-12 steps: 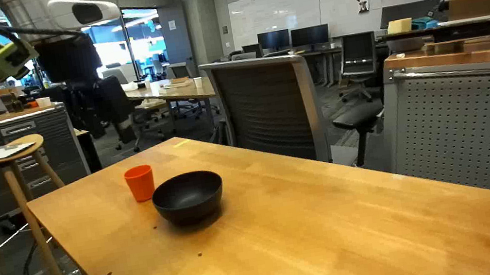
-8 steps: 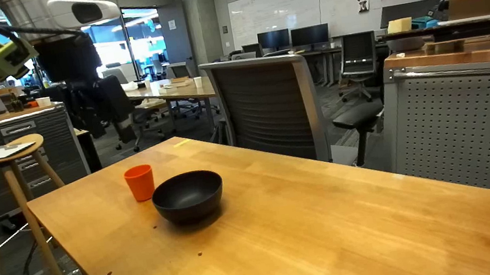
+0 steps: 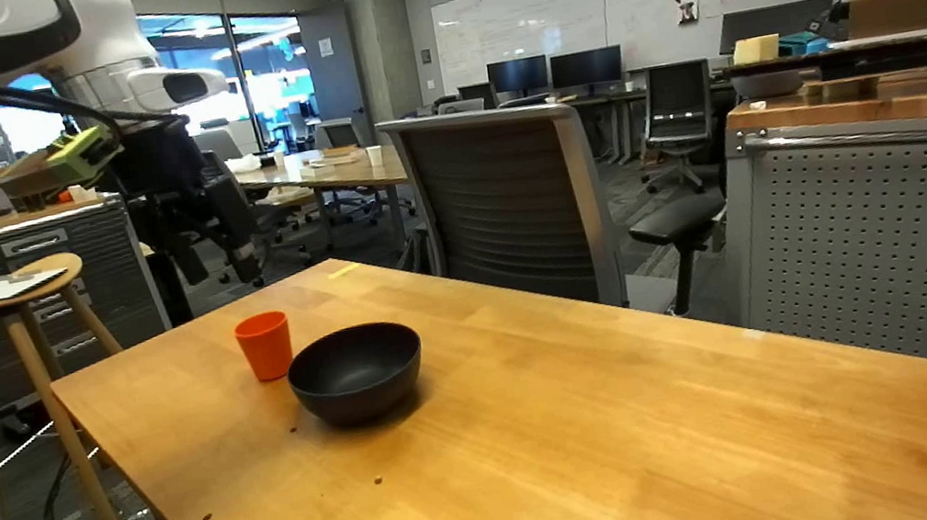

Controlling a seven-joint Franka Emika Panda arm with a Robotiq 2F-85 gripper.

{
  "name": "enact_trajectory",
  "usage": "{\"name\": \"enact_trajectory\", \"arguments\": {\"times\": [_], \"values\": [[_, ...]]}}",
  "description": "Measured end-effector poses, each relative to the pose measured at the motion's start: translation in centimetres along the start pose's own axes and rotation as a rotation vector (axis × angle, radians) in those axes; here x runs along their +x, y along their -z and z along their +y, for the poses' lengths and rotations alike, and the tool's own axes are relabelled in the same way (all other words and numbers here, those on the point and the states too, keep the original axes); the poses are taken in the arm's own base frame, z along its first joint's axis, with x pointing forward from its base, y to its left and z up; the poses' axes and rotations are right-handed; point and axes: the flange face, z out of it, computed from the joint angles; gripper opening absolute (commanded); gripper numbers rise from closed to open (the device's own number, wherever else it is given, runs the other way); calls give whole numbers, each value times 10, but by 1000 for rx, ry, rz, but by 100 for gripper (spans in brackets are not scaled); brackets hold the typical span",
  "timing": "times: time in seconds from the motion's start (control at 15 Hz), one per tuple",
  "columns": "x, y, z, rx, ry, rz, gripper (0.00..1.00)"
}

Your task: Put the orange cup inside the black bowl

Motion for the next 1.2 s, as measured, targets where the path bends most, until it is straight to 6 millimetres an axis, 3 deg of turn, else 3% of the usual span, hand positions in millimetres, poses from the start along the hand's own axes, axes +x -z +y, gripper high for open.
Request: {"name": "enact_trajectory", "arguments": {"times": [0.27, 0.73, 0.8, 0.93, 1.2], "values": [[47, -36, -57, -61, 106, -23, 100], [119, -124, -94, -106, 215, -76, 100], [126, -138, -98, -105, 214, -95, 75], [134, -164, -105, -92, 196, -146, 68], [144, -197, -117, -56, 162, -227, 35]]}}
